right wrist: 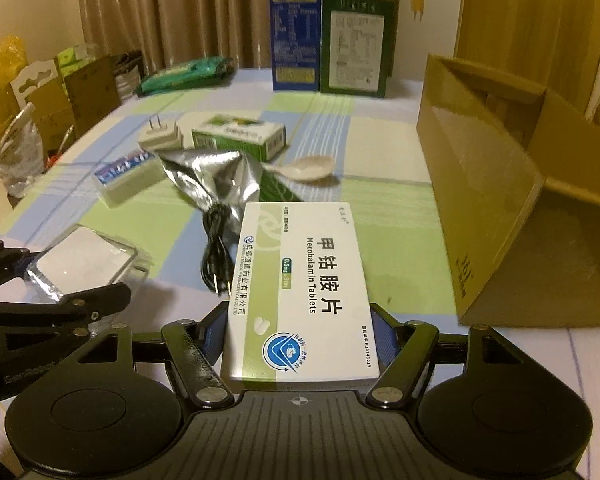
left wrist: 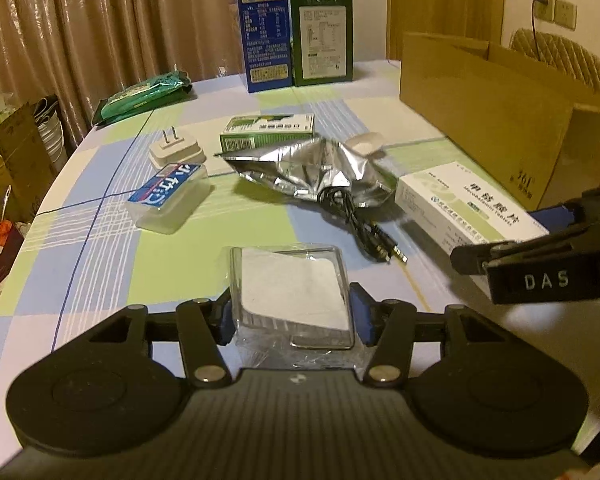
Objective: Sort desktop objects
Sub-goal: 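Carry plastic case with left tool while right tool carries tablet box to cardboard box, then open left tool in the cardboard box while right tool drops tablet box inside, then return both tools to the table items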
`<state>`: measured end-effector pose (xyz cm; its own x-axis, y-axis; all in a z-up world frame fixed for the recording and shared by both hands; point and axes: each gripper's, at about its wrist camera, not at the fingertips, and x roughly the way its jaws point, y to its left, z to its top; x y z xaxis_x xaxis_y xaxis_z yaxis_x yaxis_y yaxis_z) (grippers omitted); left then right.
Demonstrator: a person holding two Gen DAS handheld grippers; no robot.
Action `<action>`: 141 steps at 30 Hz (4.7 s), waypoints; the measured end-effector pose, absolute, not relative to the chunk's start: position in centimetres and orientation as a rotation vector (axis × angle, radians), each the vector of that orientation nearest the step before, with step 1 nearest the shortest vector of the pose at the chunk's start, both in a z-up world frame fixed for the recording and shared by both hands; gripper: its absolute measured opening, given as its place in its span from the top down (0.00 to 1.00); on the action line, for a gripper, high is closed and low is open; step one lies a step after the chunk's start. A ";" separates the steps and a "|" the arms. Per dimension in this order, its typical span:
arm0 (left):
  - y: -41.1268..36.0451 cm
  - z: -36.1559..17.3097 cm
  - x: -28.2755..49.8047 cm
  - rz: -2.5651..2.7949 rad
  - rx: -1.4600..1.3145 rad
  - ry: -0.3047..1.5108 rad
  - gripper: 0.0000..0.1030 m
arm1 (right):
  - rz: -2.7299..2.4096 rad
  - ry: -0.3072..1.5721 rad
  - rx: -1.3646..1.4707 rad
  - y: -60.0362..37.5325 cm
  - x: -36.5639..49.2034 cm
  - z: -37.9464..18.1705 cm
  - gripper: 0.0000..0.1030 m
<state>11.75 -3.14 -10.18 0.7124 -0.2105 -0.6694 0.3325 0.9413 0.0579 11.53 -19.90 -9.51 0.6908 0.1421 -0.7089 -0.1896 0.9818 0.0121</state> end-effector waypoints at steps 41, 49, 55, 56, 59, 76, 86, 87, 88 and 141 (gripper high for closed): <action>-25.3 1.0 17.0 -0.616 0.117 0.580 0.52 | -0.106 0.630 0.040 -41.8 15.1 1.8 0.34; -27.1 0.0 18.0 -0.643 0.131 0.594 0.52 | -0.126 0.650 0.065 -43.3 16.1 1.0 0.34; -28.2 -0.6 18.6 -0.655 0.134 0.593 0.52 | -0.131 0.656 0.068 -43.6 16.4 0.9 0.34; -28.4 -0.7 18.8 -0.657 0.135 0.593 0.51 | -0.131 0.657 0.069 -43.6 16.4 0.9 0.34; -28.8 -0.7 19.1 -0.650 0.142 0.588 0.49 | -0.131 0.657 0.073 -43.6 16.4 0.9 0.34; -23.7 -0.1 18.0 -0.564 0.086 0.565 0.44 | -0.109 0.658 0.084 -42.7 17.2 0.8 0.34; -22.5 -0.6 17.5 -0.540 0.068 0.571 0.36 | -0.097 0.622 0.163 -43.2 18.2 0.8 0.30; -22.3 -0.7 17.4 -0.537 0.067 0.570 0.36 | -0.099 0.621 0.161 -43.2 17.9 0.8 0.29; -22.0 -0.7 17.3 -0.533 0.066 0.571 0.35 | -0.100 0.623 0.160 -43.2 17.7 0.8 0.29; -1.8 -4.9 10.0 -0.225 0.024 0.706 0.12 | 0.259 0.714 0.078 -23.8 9.3 -1.7 0.05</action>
